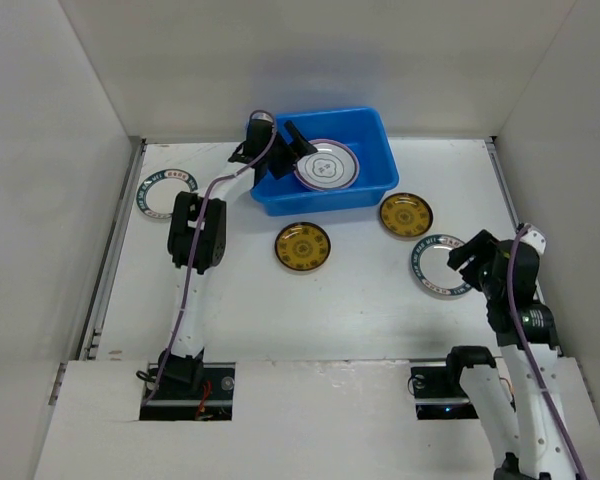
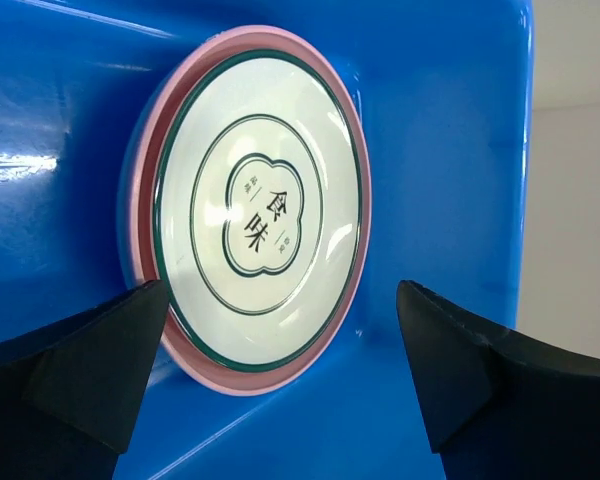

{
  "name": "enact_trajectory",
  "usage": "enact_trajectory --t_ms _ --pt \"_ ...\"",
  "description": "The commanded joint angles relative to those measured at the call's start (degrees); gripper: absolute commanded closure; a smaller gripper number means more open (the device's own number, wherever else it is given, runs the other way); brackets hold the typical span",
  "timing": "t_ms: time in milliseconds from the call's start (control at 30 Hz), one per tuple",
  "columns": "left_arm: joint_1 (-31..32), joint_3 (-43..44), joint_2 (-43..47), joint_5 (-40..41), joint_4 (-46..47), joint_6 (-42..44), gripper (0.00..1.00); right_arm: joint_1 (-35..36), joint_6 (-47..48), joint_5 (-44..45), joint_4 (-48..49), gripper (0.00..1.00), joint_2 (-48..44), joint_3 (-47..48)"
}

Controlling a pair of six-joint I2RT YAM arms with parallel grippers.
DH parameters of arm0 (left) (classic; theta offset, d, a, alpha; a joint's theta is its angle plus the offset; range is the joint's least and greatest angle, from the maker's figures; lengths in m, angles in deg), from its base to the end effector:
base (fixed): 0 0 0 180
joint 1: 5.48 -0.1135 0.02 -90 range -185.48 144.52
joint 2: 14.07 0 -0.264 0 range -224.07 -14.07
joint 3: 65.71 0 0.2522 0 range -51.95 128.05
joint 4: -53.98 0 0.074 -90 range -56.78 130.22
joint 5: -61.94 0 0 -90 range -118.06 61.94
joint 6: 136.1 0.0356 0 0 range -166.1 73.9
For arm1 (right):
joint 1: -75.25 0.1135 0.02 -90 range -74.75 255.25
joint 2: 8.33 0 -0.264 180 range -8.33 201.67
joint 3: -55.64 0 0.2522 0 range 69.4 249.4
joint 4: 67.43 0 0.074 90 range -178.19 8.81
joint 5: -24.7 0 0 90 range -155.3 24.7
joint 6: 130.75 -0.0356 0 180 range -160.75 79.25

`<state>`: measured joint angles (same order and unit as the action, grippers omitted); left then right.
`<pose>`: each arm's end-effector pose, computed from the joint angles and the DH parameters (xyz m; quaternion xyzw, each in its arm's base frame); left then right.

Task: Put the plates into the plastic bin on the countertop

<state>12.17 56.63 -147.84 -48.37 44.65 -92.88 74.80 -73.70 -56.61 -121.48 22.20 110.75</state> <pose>0.5206 -0.1786 0.2161 -0.1068 0.8092 -0.4209 0.3958 0.1170 -0.0063 0.2988 0.2841 0.8139 0.0778 0.5008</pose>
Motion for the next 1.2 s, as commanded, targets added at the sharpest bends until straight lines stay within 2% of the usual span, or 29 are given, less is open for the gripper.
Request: enact_trajectory --t_ms 0,200,333,433,700,967,1167 --pt "0.76 2.34 5.27 -0.43 0.76 2.31 0.00 -2.93 -2.47 -3.24 -2.42 0.27 1.11 -0.83" --pt "2.87 2.26 13.26 0.45 -1.69 4.50 0.00 -8.90 -4.48 -8.14 -3.57 0.25 10.95 0.32" --pt "3.40 0.07 19.50 2.73 -4.60 6.70 0.00 -12.33 -13.77 -19.99 2.92 0.27 12.98 -5.11" --pt "3.40 -6.07 25.12 5.28 -4.87 7.58 0.00 -12.34 -22.48 -23.01 7.23 0.28 11.23 -10.48" --pt "3.05 -24.44 38.14 9.94 -4.25 8.73 0.00 -12.60 -35.24 -18.18 7.68 0.29 5.86 -18.48" --pt "2.52 -37.89 50.09 13.98 -5.04 5.74 0.00 -13.31 -44.56 -17.74 9.97 0.31 5.16 -24.64" --pt "1.47 -45.11 57.56 15.31 -5.83 5.21 0.00 -13.57 -48.43 -13.71 11.38 0.32 4.81 -26.31"
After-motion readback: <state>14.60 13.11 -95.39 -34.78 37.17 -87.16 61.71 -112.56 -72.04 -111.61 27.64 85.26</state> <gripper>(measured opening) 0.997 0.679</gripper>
